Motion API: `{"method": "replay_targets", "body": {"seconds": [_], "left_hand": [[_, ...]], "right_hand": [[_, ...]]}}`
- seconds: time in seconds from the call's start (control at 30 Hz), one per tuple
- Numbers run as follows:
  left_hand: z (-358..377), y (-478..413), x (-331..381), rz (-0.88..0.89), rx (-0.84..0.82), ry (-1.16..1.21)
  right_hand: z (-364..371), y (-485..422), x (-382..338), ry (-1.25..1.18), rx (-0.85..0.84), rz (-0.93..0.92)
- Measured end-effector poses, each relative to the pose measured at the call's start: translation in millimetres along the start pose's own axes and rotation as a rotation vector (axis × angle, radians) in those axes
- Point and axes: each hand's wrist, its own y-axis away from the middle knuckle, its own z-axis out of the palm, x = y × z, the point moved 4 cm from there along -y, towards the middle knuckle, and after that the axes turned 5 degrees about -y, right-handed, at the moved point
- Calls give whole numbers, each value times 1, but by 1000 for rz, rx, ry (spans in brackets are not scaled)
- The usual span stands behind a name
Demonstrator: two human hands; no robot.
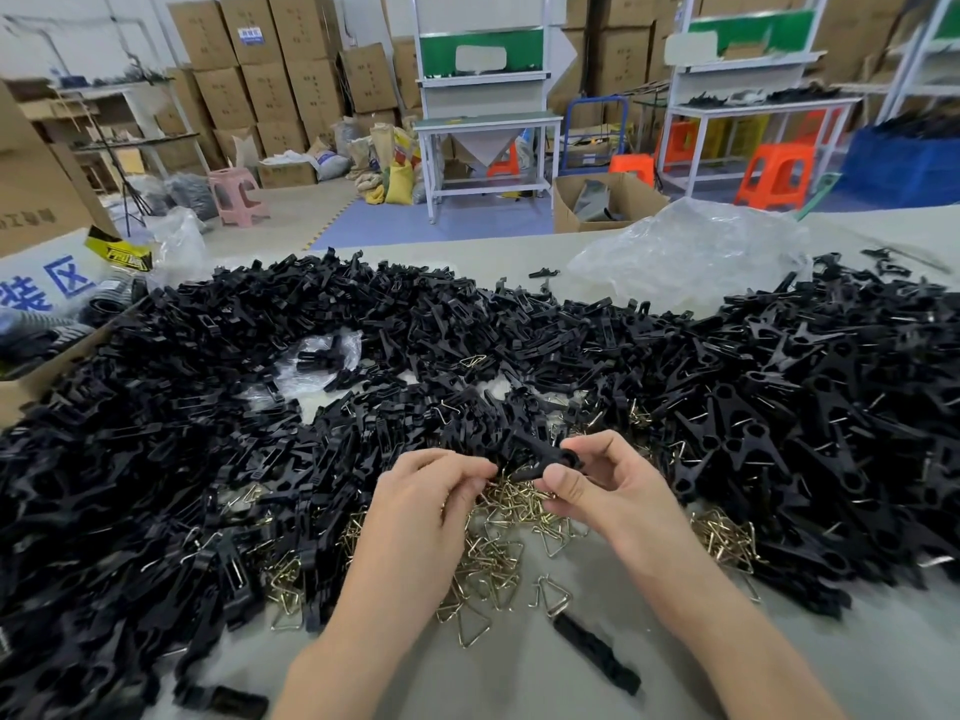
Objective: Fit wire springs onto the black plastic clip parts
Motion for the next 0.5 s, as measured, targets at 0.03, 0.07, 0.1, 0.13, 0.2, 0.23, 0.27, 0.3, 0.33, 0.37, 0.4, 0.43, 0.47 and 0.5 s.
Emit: {"method": "replay_targets", "body": {"seconds": [0.03,0.07,0.1,0.13,0.2,0.23,0.27,0.3,0.33,0.37,0.4,0.43,0.47,0.5], "left_hand": [[1,0,1,62,9,-60],[1,1,3,114,16,-112],[0,1,4,145,28,-153],[-2,1,5,158,48,-186],[-7,0,7,161,103,-225],[-10,-1,8,133,124,-197],[-13,-1,7,70,141,-113],[-14,-1,6,-15,145,24],[-14,-1,4,-109,136,177],[-12,-1,4,-194,112,312],[-8,-1,3,-257,74,419],[-5,-1,5,-306,27,510],[-1,0,7,-340,-20,587],[2,1,8,-366,-54,649]], "right_hand": [[0,0,0,10,-4,2],[0,0,0,22,-8,4],[0,-1,1,34,-11,8],[0,-1,2,44,-14,11],[0,-1,3,62,-17,15],[-1,-1,3,71,-16,15],[-1,-1,3,80,-17,14],[-1,-1,4,89,-21,14],[0,-1,4,96,-27,15],[0,-1,4,98,-32,15],[1,-1,4,99,-39,14],[2,0,4,105,-49,12],[3,1,3,118,-61,9],[4,1,2,132,-73,3]]}}
